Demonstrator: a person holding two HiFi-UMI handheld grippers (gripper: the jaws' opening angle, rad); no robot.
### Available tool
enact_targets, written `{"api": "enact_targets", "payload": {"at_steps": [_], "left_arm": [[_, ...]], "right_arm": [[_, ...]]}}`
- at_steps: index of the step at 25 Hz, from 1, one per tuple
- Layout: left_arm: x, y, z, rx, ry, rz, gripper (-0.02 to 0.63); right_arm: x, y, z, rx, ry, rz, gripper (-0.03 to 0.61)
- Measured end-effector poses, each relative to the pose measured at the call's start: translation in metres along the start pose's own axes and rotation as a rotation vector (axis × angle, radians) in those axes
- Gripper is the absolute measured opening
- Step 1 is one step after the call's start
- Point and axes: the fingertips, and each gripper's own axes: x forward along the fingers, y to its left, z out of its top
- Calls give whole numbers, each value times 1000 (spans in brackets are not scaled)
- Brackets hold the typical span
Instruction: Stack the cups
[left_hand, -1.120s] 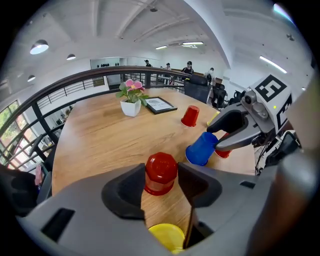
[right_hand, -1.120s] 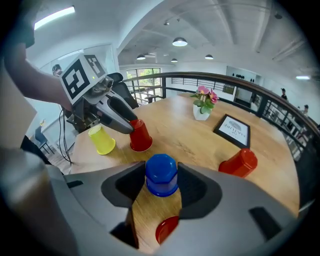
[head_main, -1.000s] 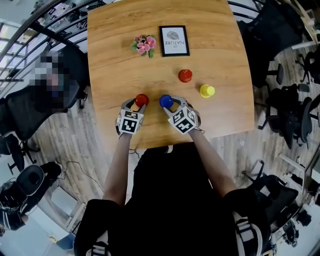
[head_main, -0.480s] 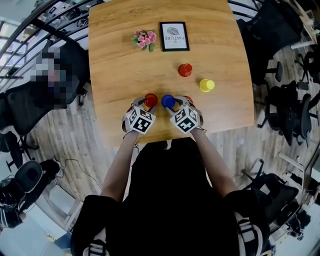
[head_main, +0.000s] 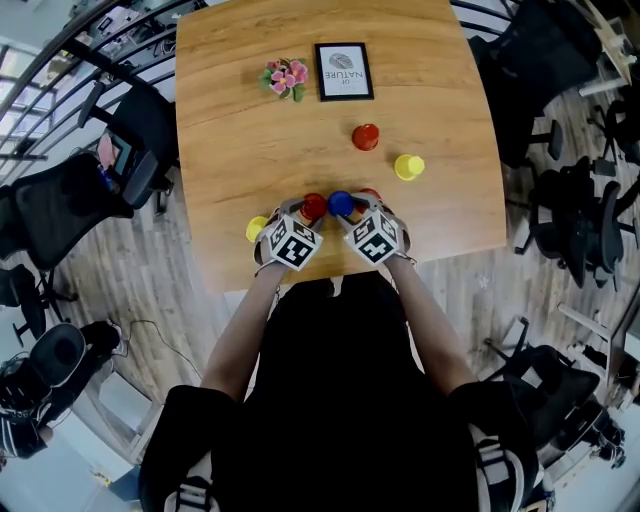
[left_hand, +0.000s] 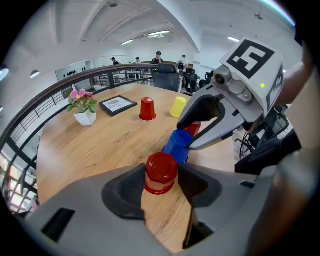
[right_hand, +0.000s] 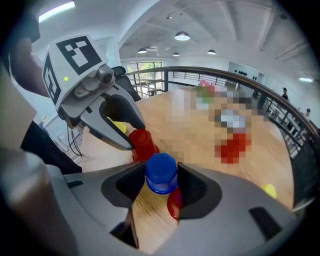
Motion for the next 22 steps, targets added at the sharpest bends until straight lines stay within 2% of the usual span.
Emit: {"api": "enact_targets", "payload": {"at_steps": [7,10,11,14,22], "left_arm": [[2,-4,1,9,4,-2,224],[4,-9,-4,21,25,-17,226],[5,-10,-5,27,28,-19,251],[1,-11,-2,18,2,-1,273],[-22,-17,4,-6,-77,34,285]], "right_arm": [[-4,-1,-7,5,-10,-5,213],[-3,2,-10,3,-18,8,240],[-3,3,-10,5,-24,10,254],[-9,-2,-6,11,-61,-9,268],[-38,-9,0,89,-170,-60,276]]}}
